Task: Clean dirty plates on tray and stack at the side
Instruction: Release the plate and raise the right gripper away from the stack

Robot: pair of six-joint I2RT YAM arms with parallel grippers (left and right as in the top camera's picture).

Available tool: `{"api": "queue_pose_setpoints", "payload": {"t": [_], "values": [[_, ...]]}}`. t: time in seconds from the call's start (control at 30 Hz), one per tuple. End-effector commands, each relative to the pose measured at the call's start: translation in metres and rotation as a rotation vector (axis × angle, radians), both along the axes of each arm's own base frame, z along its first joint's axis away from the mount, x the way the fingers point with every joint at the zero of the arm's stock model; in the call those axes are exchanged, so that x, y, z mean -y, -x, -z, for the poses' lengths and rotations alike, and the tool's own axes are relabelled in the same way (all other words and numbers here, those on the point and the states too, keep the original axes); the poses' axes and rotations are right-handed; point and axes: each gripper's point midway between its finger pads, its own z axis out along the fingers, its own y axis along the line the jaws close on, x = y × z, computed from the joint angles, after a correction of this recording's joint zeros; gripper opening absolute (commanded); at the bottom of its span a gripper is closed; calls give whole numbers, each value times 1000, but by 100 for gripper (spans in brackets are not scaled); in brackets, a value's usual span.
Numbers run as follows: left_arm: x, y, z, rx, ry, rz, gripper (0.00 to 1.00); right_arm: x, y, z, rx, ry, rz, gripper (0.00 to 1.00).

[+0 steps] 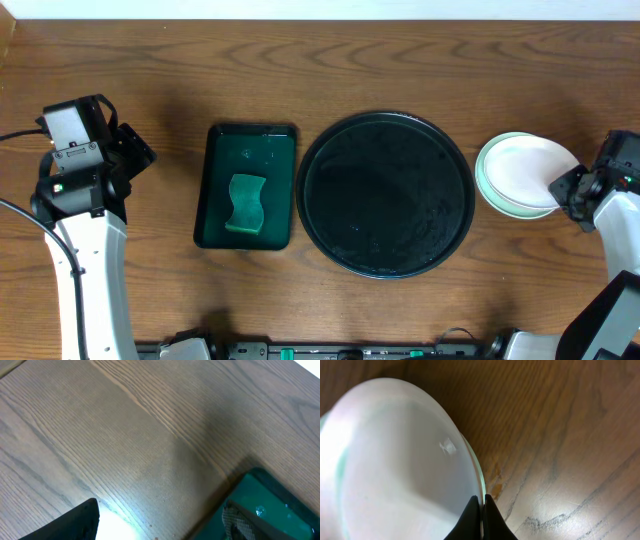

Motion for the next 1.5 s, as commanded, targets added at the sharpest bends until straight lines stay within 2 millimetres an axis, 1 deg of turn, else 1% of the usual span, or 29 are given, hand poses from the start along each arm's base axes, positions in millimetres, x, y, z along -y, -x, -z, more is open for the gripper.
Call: {"api": "queue_pose_setpoints", "payload": {"t": [0.0, 0.03, 0.07, 0.13, 0.23, 0.3, 0.33, 0.5, 0.63, 0.8, 0.87, 0.93, 0.97, 1.0, 1.03, 1.07, 1.1, 1.47], "values": [[-3, 0, -9, 19, -19, -7, 79, -1, 0, -2, 23, -9, 7, 26], [-3, 0, -9, 19, -19, -7, 79, -2, -1, -3, 26, -12, -9, 35], [-3, 0, -9, 19, -19, -7, 79, -4, -4, -3, 32, -17, -40, 41], [-3, 0, -9, 19, -19, -7, 79, -12, -11, -4, 51, -34, -134, 48], [-3, 0, -9, 19, -19, -7, 79, -35, -29, -10, 133, -103, -311, 55], [-3, 0, -9, 19, -19, -7, 79, -52, -40, -16, 193, -149, -421, 56], [-3, 0, -9, 19, -19, -7, 79, -55, -42, -18, 198, -148, -443, 57], [-3, 0, -9, 19, -19, -7, 79, -67, -42, -18, 176, -143, -498, 57], [-3, 0, -9, 19, -19, -7, 79, -88, -48, -18, 163, -104, -653, 52], [-3, 0, -9, 19, -19, -7, 79, -134, -64, -23, 180, -9, -942, 52], [-3, 0, -9, 19, -19, -7, 79, -153, -69, -25, 192, 24, -1045, 54], [-3, 0, -9, 19, -19, -7, 79, -166, -71, -26, 202, 45, -1107, 59], [-3, 0, -9, 19, -19, -7, 79, -170, -73, -27, 206, 50, -1122, 59], [-3, 0, -9, 19, -19, -7, 79, -173, -73, -27, 207, 50, -1130, 60], [-3, 0, -9, 19, -19, -7, 79, -175, -72, -27, 206, 51, -1135, 66], [-3, 0, -9, 19, -19, -7, 79, -176, -72, -27, 205, 49, -1138, 88], [-3, 0, -9, 19, -19, -7, 79, -176, -72, -27, 204, 49, -1137, 99], [-3, 0, -9, 19, -19, -7, 79, -176, -69, -25, 192, 40, -1137, 99]]}}
